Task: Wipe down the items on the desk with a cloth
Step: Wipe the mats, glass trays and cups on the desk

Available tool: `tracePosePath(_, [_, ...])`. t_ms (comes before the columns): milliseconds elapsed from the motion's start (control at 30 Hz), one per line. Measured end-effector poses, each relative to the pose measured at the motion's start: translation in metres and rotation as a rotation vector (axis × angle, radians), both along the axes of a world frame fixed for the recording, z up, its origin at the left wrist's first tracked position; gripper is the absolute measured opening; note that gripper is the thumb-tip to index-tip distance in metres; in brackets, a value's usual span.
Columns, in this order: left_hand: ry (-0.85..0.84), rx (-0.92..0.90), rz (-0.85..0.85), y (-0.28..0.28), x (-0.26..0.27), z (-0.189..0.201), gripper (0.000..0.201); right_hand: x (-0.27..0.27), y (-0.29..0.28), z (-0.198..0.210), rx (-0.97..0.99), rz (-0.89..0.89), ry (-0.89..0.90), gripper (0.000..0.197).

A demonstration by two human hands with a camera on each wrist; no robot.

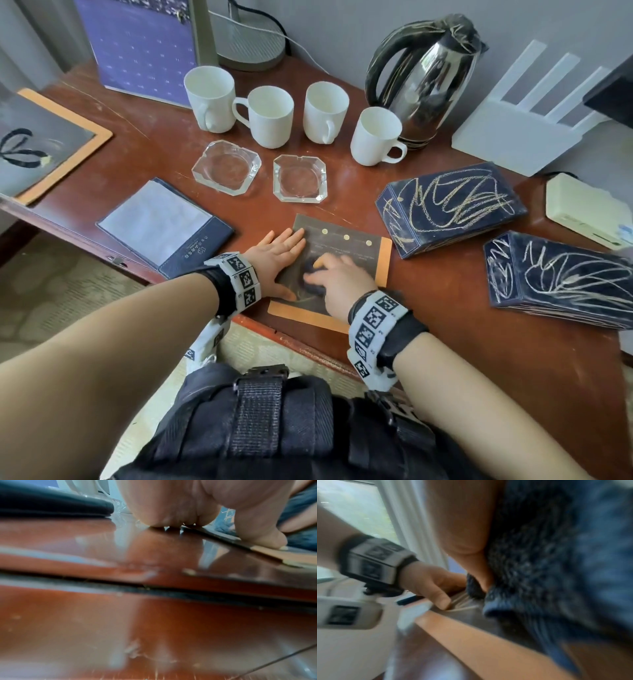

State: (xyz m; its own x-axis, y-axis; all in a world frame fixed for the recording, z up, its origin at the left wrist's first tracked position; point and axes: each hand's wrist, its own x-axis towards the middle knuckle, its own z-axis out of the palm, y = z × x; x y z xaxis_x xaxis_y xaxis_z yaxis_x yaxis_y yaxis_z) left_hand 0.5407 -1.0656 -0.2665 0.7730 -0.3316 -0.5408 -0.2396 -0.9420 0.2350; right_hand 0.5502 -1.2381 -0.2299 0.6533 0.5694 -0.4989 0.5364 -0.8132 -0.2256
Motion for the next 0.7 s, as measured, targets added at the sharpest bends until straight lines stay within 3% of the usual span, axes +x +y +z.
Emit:
tracePosePath(67, [-0.004,0.005,0.002,0.0,0.0,0.0,0.103,0.007,0.001,0.003,-0.008,0.081,0.173,0.039])
tracePosePath(133, [-0.006,-0.003,0.002,0.0,0.0,-0.001,0.104,0.021,0.004,0.002,0.036,0.045,0.218,0.037])
tracePosePath(267, [-0.014,-0.084,0.031,0.005,-0.002,0.0,0.108,0.024,0.007,-0.004,0.095,-0.241,-0.041,0.047])
tracePosePath(367, [-0.014,-0.075,0.046,0.011,-0.007,-0.002,0.115,0.007,0.005,-0.011,0.002,-0.122,-0.1,0.055])
tracePosePath(533, [0.006,0.034,0.007,0.013,-0.013,-0.003,0.116,0.001,0.0,-0.011,0.025,-0.036,-0.14,0.055])
tracePosePath(700, [0.005,0.081,-0.017,0.011,-0.013,-0.002,0.114,-0.006,-0.01,-0.007,-0.072,0.323,0.034,0.051])
